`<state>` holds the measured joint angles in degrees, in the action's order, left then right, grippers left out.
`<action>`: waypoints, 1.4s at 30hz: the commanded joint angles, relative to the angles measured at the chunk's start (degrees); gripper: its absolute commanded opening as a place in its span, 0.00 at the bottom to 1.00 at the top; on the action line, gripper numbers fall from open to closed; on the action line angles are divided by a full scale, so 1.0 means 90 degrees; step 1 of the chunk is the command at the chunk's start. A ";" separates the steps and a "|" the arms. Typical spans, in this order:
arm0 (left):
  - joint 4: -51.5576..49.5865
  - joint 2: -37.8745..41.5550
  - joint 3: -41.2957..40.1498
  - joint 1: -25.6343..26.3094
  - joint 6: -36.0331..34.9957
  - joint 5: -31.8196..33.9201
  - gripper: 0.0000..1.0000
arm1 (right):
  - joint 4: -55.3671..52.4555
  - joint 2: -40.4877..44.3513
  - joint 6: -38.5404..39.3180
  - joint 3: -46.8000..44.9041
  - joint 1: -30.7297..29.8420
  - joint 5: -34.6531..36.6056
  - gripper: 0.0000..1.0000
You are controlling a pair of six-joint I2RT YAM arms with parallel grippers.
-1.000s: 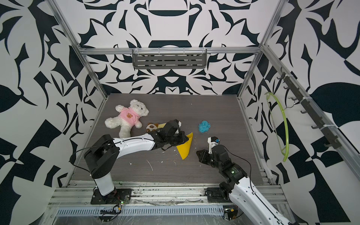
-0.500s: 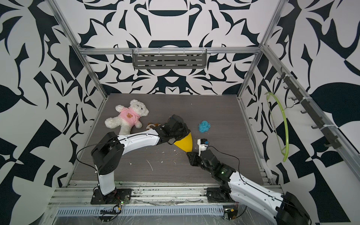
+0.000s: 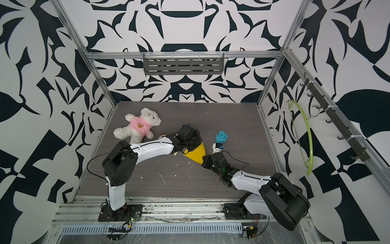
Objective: Fold the square paper diagonally
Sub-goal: Fold the paper at the center of the board.
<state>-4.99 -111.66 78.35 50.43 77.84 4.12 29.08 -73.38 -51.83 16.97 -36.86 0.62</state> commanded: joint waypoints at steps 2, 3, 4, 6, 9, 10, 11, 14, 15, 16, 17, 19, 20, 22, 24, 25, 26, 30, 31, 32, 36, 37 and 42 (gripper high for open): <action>-0.0009 -0.0006 -0.0091 -0.0077 0.0051 0.0044 0.00 | 0.0784 -0.0293 -0.0231 0.0369 0.0042 -0.0396 0.04; -0.0014 -0.0020 -0.0081 -0.0077 0.0120 0.0078 0.00 | 0.0879 -0.0371 -0.0279 0.0375 0.0052 -0.0437 0.04; 0.0005 -0.0034 -0.0064 -0.0093 0.0178 0.0070 0.00 | 0.0926 -0.0431 -0.0327 0.0397 0.0049 -0.0466 0.04; 0.0008 -0.0074 -0.0024 -0.0106 0.0257 0.0064 0.00 | 0.0957 -0.0574 -0.0462 0.0447 0.0053 -0.0496 0.04; 0.0023 -0.0158 0.0044 -0.0106 0.0359 0.0109 0.00 | 0.1114 -0.0900 -0.0776 0.0525 0.0052 -0.0598 0.03; -0.0007 -0.0184 0.0089 -0.0106 0.0380 0.0116 0.00 | 0.1265 -0.1033 -0.0900 0.0526 0.0053 -0.0649 0.03; -0.0045 -0.0211 0.0125 -0.0106 0.0398 0.0118 0.00 | 0.1431 -0.1161 -0.0982 0.0520 0.0053 -0.0706 0.03; -0.0037 -0.0247 0.0150 -0.0106 0.0422 0.0118 0.00 | 0.1494 -0.1458 -0.1103 0.0584 0.0053 -0.0727 0.01; -0.0041 -0.0241 0.0129 -0.0115 0.0425 0.0135 0.00 | 0.1460 -0.1530 -0.1132 0.0576 0.0053 -0.0664 0.01; -0.0042 -0.0225 0.0110 -0.0116 0.0426 0.0165 0.00 | 0.1457 -0.1586 -0.1150 0.0536 0.0053 -0.0578 0.00; -0.0041 -0.0205 0.0087 -0.0118 0.0424 0.0194 0.00 | 0.1426 -0.1618 -0.1177 0.0512 0.0053 -0.0492 0.00; -0.0041 -0.0165 0.0028 -0.0149 0.0400 0.0189 0.00 | 0.1244 -0.1660 -0.1180 0.0484 0.0053 -0.0322 0.00; -0.0041 -0.0137 0.0005 -0.0171 0.0384 0.0188 0.00 | 0.1127 -0.1662 -0.1175 0.0487 0.0052 -0.0269 0.00; -0.0060 -0.0085 -0.0085 -0.0207 0.0349 0.0206 0.00 | 0.0848 -0.1608 -0.1145 0.0479 0.0058 -0.0128 0.00; -0.0007 -0.0026 -0.0170 -0.0237 0.0327 0.0209 0.00 | 0.0678 -0.1557 -0.1128 0.0453 0.0053 -0.0056 0.00; -0.0002 -0.0018 -0.0200 -0.0252 0.0308 0.0183 0.00 | 0.0624 -0.1535 -0.1102 0.0434 0.0053 -0.0015 0.00; -0.0002 -0.0012 -0.0215 -0.0269 0.0290 0.0153 0.00 | 0.0594 -0.1508 -0.1108 0.0411 0.0054 0.0009 0.00; 0.0078 -0.0040 -0.0217 -0.0301 0.0188 -0.0138 0.00 | 0.0296 -0.1501 -0.1025 0.0472 0.0072 0.0092 0.00; 0.0114 -0.0028 -0.0237 -0.0301 0.0141 -0.0195 0.00 | 0.0289 -0.1530 -0.0990 0.0494 0.0089 0.0061 0.00; 0.0101 -0.0018 -0.0256 -0.0301 0.0125 -0.0221 0.00 | 0.0270 -0.1557 -0.0988 0.0514 0.0100 0.0049 0.00; 0.0096 0.0108 -0.0463 -0.0311 0.0096 -0.0225 0.00 | -0.0016 -0.1586 -0.0973 0.0599 0.0154 0.0077 0.00; 0.0096 0.0144 -0.0499 -0.0311 0.0099 -0.0273 0.00 | -0.0076 -0.1551 -0.0950 0.0604 0.0150 0.0104 0.00; 0.0042 0.0432 -0.0732 -0.0311 0.0048 -0.0346 0.00 | -0.0893 -0.1400 -0.0804 0.0799 0.0151 0.0309 0.00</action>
<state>-3.90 -111.39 73.03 47.83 79.50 1.85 28.32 -87.00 -60.86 22.87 -35.79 0.56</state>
